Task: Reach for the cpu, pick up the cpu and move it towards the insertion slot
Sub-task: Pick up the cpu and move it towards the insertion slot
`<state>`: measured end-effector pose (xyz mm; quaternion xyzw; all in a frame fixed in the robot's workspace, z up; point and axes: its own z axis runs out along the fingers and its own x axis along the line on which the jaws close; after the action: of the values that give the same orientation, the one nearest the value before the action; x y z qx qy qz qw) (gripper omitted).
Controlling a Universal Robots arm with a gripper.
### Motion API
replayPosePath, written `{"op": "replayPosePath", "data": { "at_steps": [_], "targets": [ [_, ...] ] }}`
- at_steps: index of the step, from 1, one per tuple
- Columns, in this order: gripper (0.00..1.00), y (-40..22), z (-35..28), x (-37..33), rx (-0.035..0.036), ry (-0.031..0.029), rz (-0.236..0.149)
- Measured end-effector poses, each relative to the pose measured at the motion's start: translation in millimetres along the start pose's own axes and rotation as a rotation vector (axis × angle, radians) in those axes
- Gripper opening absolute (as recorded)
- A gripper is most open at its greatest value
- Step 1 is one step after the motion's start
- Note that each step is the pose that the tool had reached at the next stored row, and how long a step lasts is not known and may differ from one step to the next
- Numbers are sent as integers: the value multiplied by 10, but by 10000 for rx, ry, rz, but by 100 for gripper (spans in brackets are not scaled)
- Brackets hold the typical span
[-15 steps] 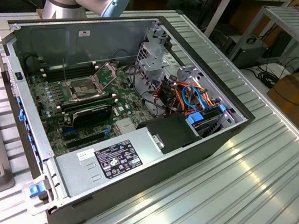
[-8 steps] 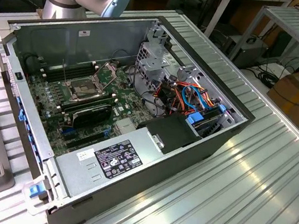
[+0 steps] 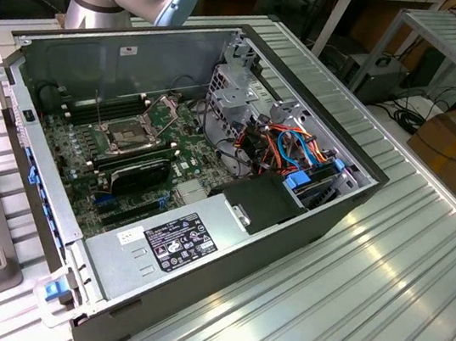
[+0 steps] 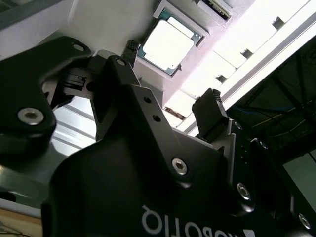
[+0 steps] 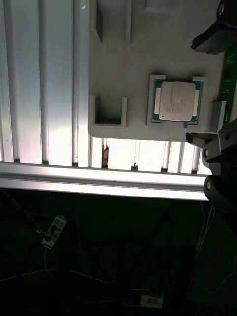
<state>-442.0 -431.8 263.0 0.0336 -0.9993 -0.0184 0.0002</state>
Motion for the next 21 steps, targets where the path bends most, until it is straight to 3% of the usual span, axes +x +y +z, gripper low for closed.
{"op": "replayPosePath", "data": {
  "at_steps": [14, 17, 21],
  "targets": [
    [73, -54, 326, 2, 1, 2, -2],
    [73, -63, 363, 4, 0, -5, -2],
    [73, -64, 364, 4, -5, -20, -3]
  ]
}}
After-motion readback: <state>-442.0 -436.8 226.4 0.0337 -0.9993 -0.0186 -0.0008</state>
